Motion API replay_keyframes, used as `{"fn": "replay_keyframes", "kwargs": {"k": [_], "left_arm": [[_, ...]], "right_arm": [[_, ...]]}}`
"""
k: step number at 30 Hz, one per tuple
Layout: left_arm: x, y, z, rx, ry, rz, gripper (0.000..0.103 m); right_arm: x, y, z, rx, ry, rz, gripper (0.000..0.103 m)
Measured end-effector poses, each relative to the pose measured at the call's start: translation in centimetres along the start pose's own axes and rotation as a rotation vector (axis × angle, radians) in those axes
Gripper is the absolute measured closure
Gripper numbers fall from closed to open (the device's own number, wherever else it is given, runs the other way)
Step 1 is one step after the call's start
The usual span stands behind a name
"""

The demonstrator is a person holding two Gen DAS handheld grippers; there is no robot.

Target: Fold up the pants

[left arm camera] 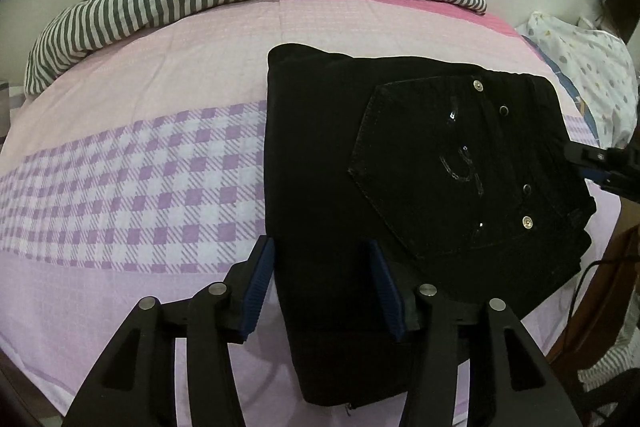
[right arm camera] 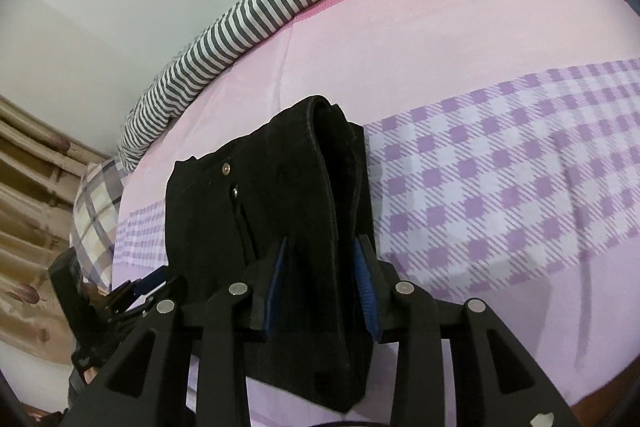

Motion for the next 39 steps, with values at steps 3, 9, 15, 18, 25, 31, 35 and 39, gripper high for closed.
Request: {"fn": "replay_keyframes", "kwargs": {"k": [3, 9, 15, 18, 25, 31, 35, 39], "left_arm": [[0.0, -0.1, 0.1, 0.004, -0.001, 0.001, 0.052], [-0.1, -0.1, 0.1, 0.007, -0.002, -0.001, 0.051], [-0.3, 0.0, 0.0, 0.0, -0.002, -0.009, 0.051], [-0.4, 0.1, -0.1, 0.0, -0.002, -0.014, 0.051], [-0.4, 0.1, 0.0, -0.002, -0.006, -0.025, 0.051], [-0.6, 0.1, 0.2, -0.002, -0.011, -0.028, 0.05], [-0.6, 0.1, 0.3, -0.004, -0.014, -0.031, 0.05], [-0.7, 0.0, 0.5, -0.008, -0.02, -0.043, 0.049]], "right_arm": [[-0.2, -0.5, -1.0, 0.019, 0.012, -0.01, 0.071], [-0.3, -1.7, -2.4, 0.052, 0.036, -0.053, 0.071], [-0.1, -2.1, -2.8, 0.056, 0.032, -0.066, 0.071], [-0.2, -2.4, -2.8, 0.061, 0.035, -0.075, 0.071], [0.2, -2.2, -2.2, 0.01, 0.055, -0.112, 0.072], [1.0, -0.9, -0.8, 0.035, 0.022, -0.062, 0.072], [1.3, -2.0, -0.1, 0.066, 0.013, -0.082, 0.074], [0.9, -3.3, -0.5, 0.123, -0.012, -0.14, 0.076]]}}
Point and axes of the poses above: each gripper's, at about its wrist camera, not at the fingertips, and z roughly the way its jaws point, y to its right, x to its top, the point moved 10 cm from there along z, roughly the way its jaws point, and after that the axes turned 4 degrees about y, right-handed, at the moved point
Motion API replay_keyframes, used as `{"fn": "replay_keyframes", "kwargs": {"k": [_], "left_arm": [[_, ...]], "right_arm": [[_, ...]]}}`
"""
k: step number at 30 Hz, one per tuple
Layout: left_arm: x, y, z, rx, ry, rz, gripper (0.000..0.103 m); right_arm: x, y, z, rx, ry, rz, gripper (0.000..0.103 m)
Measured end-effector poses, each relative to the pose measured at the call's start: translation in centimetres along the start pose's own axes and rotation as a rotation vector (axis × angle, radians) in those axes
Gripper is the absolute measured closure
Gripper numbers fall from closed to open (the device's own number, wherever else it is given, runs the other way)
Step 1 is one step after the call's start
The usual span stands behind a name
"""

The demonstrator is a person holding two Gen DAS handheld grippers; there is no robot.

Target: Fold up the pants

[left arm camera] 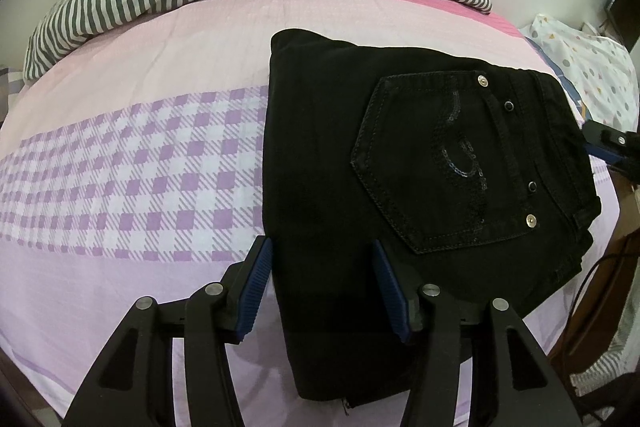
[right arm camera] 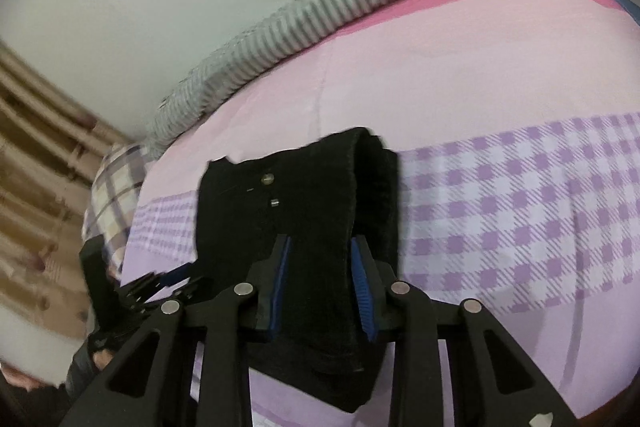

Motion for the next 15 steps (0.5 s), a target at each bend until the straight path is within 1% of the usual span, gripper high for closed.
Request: {"fn": "replay_keyframes", "kwargs": {"k": [2, 4, 6, 10, 12, 15], "left_arm": [[-0.1, 0.0, 0.1, -0.001, -0.006, -0.008, 0.049], [-0.1, -0.1, 0.1, -0.003, -0.008, -0.013, 0.048], [-0.1, -0.1, 0.1, -0.003, -0.008, -0.013, 0.048], [-0.1, -0.1, 0.1, -0.002, -0.01, -0.014, 0.048], [-0.1, -0.1, 0.1, -0.002, -0.01, -0.013, 0.047], [-0.1, -0.1, 0.2, 0.0, -0.011, -0.014, 0.047]], "right_arm": [[-0.4, -0.7, 0.0, 0.03, -0.031, -0.027, 0.076], [-0.6, -0.8, -0.1, 0.01, -0.042, -0.063, 0.076], [-0.9, -1.2, -0.1, 0.009, -0.056, -0.103, 0.076], [-0.7, -1.5, 0.3, -0.029, -0.05, -0.16, 0.076], [-0.2, -1.0, 0.6, -0.048, -0.04, -0.16, 0.076], [1.0, 0.2, 1.1, -0.05, -0.024, -0.134, 0.076]]}}
Point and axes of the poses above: each gripper's, at about its wrist camera, not at the fingertips, and z roughly the way its jaws point, y to its right, x to its top, the point moved 10 cm from there along z, roughly the way its jaws point, and after that the axes turned 4 degrees about y, right-handed, at the moved point
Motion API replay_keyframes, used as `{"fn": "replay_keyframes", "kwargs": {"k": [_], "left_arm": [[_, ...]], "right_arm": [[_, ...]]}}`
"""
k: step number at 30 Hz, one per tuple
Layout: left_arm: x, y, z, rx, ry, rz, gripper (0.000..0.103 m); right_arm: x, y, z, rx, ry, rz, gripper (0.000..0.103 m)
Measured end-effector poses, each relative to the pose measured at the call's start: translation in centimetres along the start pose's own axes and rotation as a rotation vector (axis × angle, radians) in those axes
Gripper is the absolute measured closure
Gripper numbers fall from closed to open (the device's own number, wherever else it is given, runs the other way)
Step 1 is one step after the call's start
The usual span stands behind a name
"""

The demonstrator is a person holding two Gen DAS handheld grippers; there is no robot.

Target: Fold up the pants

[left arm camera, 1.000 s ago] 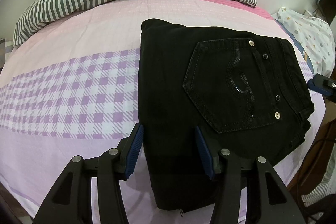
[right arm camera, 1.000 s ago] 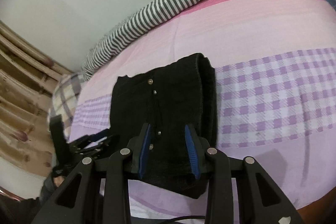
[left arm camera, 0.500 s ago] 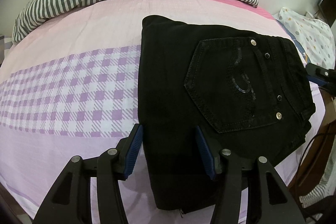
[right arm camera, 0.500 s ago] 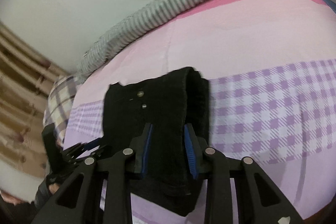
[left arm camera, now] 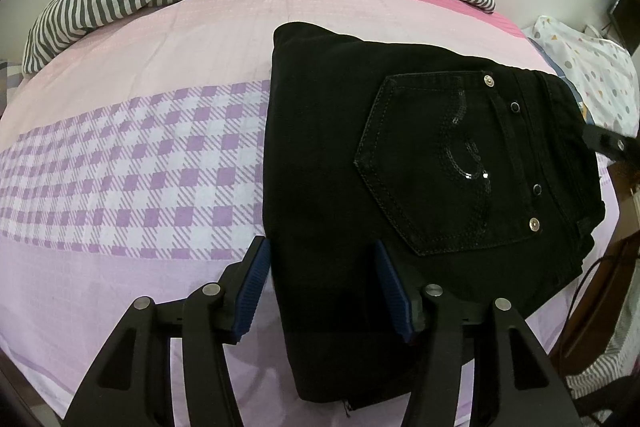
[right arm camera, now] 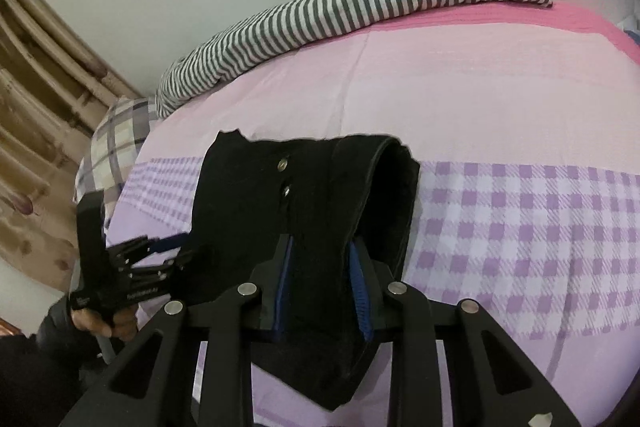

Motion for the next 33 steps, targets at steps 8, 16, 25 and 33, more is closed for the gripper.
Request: {"fn": "replay_keyframes", "kwargs": {"k": [8, 16, 25, 33], "left_arm": [[0.0, -0.2, 0.2, 0.006, -0.009, 0.004, 0.047], [0.0, -0.4, 0.4, 0.009, -0.016, 0.006, 0.047], [0.0, -0.4, 0.5, 0.011, -0.018, 0.009, 0.046], [0.0, -0.3, 0.1, 0.012, -0.018, 0.025, 0.046]], "right_arm": [[2.9, -0.3, 0.5, 0.055, 0.031, 0.018, 0.076], [-1.1, -2.4, 0.5, 0.107, -0.08, -0.047, 0.075], [-5.6, -0.6, 0.3, 0.125, -0.173, 0.035, 0.08], [-4.9, -2.7, -2.0, 0.118, -0.06, 0.062, 0.094]]}}
Point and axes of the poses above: each gripper's, at about its wrist camera, not at the fingertips, and z roughly the way its jaws point, y to its right, x to its top, the point moved 10 cm from there along z, roughly the way its jaws point, and after that the axes turned 4 degrees about y, right-handed, at the moved point
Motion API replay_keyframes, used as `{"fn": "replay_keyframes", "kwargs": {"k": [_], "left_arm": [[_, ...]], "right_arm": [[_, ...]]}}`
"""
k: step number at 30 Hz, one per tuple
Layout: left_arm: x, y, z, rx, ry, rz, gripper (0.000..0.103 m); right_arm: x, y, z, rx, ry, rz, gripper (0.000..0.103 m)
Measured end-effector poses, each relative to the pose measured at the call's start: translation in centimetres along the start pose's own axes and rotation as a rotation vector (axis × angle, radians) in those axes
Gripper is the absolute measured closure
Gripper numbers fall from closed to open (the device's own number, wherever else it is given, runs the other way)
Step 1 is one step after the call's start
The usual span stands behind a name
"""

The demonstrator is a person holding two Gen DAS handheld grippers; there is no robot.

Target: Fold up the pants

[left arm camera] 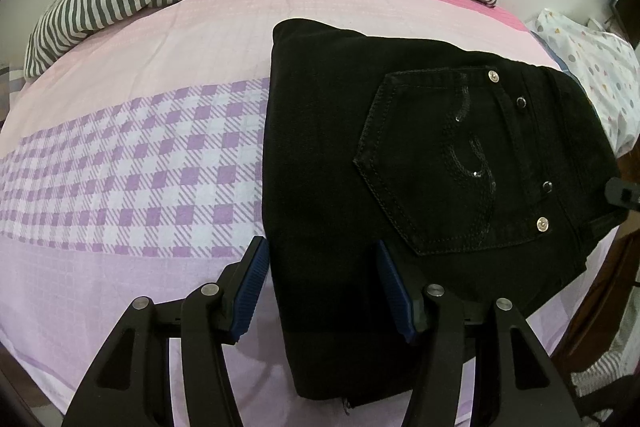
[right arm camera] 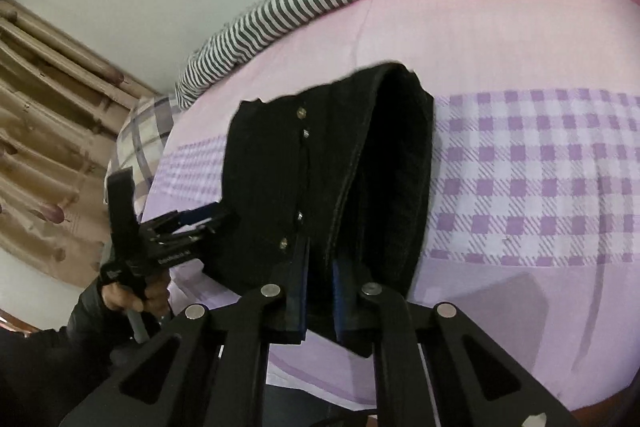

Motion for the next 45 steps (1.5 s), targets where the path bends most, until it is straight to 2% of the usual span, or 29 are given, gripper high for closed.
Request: {"fn": "replay_keyframes", "kwargs": {"k": [6, 8, 11, 17, 21, 25, 27, 28, 29, 36, 41, 45], "left_arm": [[-0.6, 0.5, -0.8, -0.016, -0.002, 0.026, 0.046], [-0.9, 0.6, -1.1, -0.021, -0.006, 0.045, 0.046], [-1.3, 0.7, -1.3, -0.031, -0.015, 0.063, 0.046], [-1.4, 0.9, -1.5, -0.041, -0.022, 0.054, 0.046], [-1.2, 1.1, -1.9, -0.016, -0.007, 0.07, 0.046], [-1.2, 1.4, -2.4, 0.002, -0.002, 0.085, 0.046], [-1.2, 1.3, -2.7, 0.005, 0.001, 0.087, 0.046], [-1.2, 1.3, -2.8, 0.005, 0.002, 0.087, 0.046], [-1.4, 1.2, -3.0, 0.004, -0.022, 0.084, 0.046], [-1.7, 1.3, -4.1, 0.011, -0.013, 0.099, 0.046], [-1.5, 1.4, -4.7, 0.016, -0.007, 0.109, 0.046], [-0.7, 0.8, -5.2, -0.036, -0.008, 0.066, 0.046]], "right_arm": [[-0.2, -1.3, -1.5, -0.041, 0.025, -0.018, 0.095], [-1.2, 0.2, -0.9, -0.099, -0.002, -0.015, 0.095], [-2.5, 2.6, 0.4, -0.131, -0.034, 0.037, 0.096], [-2.9, 3.5, 1.0, -0.125, -0.037, 0.066, 0.096], [-3.1, 3.3, 0.5, -0.146, -0.027, 0.066, 0.095], [-3.3, 2.8, 0.4, -0.172, -0.013, 0.063, 0.09], [-3.5, 2.8, 0.5, -0.198, -0.01, 0.054, 0.08], [-3.5, 2.9, 0.4, -0.203, -0.003, 0.058, 0.078], [-3.6, 2.9, 0.4, -0.201, -0.001, 0.067, 0.078], [-4.0, 3.5, 0.1, -0.214, 0.01, 0.082, 0.07], [-4.1, 3.7, 0.0, -0.2, 0.011, 0.103, 0.067], [-3.5, 4.0, -0.1, -0.181, 0.003, 0.114, 0.063]]}}
Point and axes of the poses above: each gripper's, at about its wrist camera, not at the fingertips, and z roughly the way its jaws point, y to its right, x to its top, the point moved 10 cm from there along z, roughly the way its jaws point, and after that the axes turned 4 degrees about y, right-handed, at the moved point
